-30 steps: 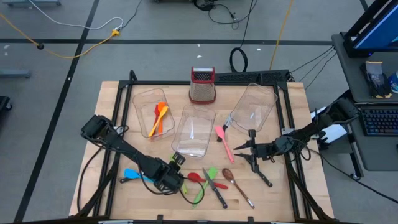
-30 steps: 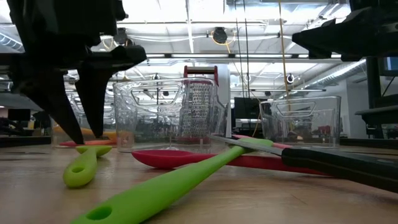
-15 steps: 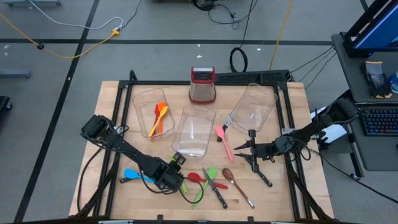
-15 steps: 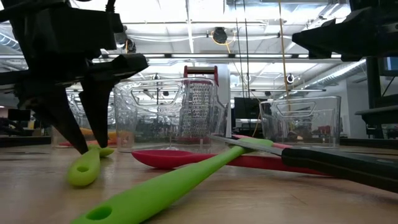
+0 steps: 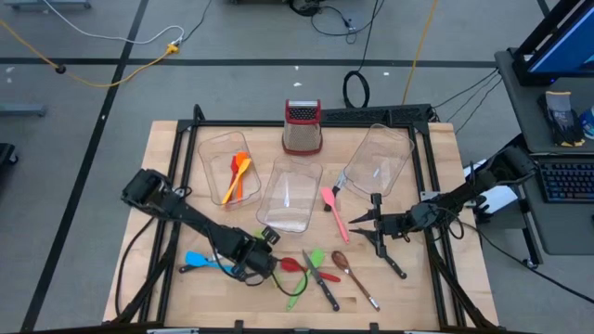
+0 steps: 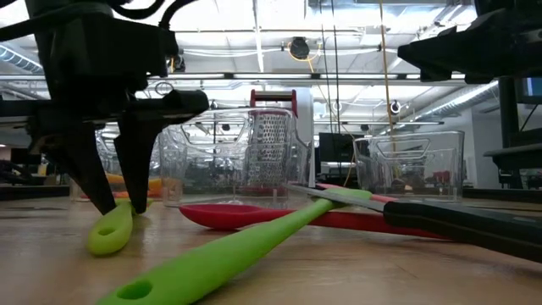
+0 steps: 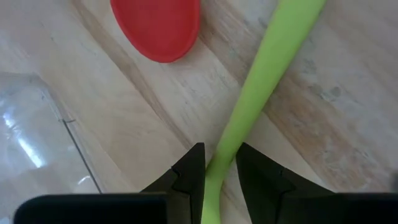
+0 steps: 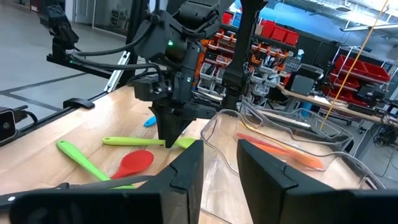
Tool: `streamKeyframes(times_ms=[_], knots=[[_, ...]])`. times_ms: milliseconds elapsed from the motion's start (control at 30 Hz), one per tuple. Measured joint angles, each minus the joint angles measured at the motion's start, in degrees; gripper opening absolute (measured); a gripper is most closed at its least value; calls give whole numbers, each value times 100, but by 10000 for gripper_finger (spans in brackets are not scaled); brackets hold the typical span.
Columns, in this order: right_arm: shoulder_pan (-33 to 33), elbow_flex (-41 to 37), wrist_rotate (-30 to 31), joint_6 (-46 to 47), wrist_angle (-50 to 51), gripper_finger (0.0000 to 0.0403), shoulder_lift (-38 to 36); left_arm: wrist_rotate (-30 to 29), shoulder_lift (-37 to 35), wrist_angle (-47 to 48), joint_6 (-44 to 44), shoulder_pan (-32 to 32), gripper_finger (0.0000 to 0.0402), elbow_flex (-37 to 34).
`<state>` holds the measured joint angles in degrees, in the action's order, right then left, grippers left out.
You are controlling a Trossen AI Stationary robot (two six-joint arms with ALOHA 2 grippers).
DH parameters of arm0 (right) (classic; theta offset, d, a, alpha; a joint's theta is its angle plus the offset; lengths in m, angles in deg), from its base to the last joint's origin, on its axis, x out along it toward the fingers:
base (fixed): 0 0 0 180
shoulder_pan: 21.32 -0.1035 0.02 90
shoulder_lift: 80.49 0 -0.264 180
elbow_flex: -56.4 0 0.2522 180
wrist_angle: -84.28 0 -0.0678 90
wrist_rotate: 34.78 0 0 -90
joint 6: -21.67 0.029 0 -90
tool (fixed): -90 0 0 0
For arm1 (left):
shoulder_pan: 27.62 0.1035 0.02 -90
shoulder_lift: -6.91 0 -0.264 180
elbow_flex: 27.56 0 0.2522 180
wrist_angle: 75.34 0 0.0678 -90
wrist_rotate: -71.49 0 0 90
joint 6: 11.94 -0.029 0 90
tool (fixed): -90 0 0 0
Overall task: Pick & Place Kitchen Items
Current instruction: Put the green serving spoon into the right transparent bin
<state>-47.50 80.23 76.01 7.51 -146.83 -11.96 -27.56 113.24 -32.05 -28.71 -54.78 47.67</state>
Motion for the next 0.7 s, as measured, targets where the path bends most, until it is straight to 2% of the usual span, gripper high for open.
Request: streamKeyframes(times_ms=[267,700], knots=[[-2,0,1,20,12,89,2,47,236,26,48,-41,92,-12],[-2,0,3,167,1,89,2,-198,75,37,398,-247,83,1]])
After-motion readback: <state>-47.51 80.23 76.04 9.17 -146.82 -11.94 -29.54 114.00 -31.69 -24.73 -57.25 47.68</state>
